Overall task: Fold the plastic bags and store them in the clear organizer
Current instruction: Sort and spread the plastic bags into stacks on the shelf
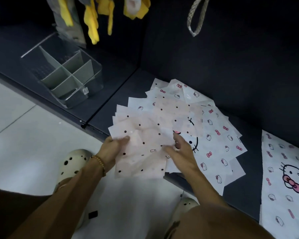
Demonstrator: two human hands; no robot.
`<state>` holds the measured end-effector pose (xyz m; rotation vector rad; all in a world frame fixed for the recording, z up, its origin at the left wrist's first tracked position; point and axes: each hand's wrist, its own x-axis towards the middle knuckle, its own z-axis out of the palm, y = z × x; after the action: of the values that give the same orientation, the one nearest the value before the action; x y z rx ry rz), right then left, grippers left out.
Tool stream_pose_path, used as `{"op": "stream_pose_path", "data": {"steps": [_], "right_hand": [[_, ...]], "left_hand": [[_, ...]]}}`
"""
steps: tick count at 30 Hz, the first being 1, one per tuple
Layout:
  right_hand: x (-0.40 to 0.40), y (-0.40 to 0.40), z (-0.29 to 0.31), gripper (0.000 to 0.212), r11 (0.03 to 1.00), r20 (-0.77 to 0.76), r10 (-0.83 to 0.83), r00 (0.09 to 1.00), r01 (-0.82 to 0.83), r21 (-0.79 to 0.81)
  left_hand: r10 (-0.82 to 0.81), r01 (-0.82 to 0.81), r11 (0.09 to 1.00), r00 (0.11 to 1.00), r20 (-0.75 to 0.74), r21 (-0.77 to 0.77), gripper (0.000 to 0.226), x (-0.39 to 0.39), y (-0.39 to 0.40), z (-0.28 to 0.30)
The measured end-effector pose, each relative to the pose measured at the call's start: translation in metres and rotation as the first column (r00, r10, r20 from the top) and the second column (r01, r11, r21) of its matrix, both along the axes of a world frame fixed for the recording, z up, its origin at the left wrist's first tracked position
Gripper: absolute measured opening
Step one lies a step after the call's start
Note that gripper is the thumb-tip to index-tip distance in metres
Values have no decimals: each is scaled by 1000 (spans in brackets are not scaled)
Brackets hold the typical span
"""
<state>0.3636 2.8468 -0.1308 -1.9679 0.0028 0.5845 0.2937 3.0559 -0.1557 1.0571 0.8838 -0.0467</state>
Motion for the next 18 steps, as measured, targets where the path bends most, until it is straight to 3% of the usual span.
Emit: {"op": "stream_pose_path", "data": {"steps": [2, 4, 6, 8, 10, 11, 15, 18], "right_hand": [[6, 0, -1, 41, 972, -108, -127, 986, 145, 186], [9, 2, 2, 22, 961, -130, -68, 989, 100, 259], [11, 7, 4, 15, 986, -138, 29, 990, -6, 167], [17, 12, 2, 5, 988, -113, 108, 988, -119, -97], [26, 17, -6, 16, 919, 19, 142, 990, -125, -375], [32, 21, -8, 20, 900, 113, 133, 985, -72, -430], [58, 41, -19, 47, 879, 379, 162, 911, 41, -475], [75, 53, -33, 79, 774, 320, 287, 903, -22, -633]], "left_hand": [[57, -56, 998, 998, 32, -9, 15, 1, 4, 3], [53, -56, 998, 996, 71, 35, 9, 3, 4, 8], [53, -59, 996, 994, 94, 67, 8, 4, 3, 12], [65, -77, 992, 992, 109, 105, 10, 6, 6, 13], [87, -99, 981, 993, 79, 166, 12, 6, 12, 11], [96, -107, 977, 993, 63, 186, 12, 6, 17, 9], [117, -113, 980, 993, -13, 162, 16, 5, 31, -1], [98, -97, 994, 995, -6, 51, 23, 1, 38, -6]]}}
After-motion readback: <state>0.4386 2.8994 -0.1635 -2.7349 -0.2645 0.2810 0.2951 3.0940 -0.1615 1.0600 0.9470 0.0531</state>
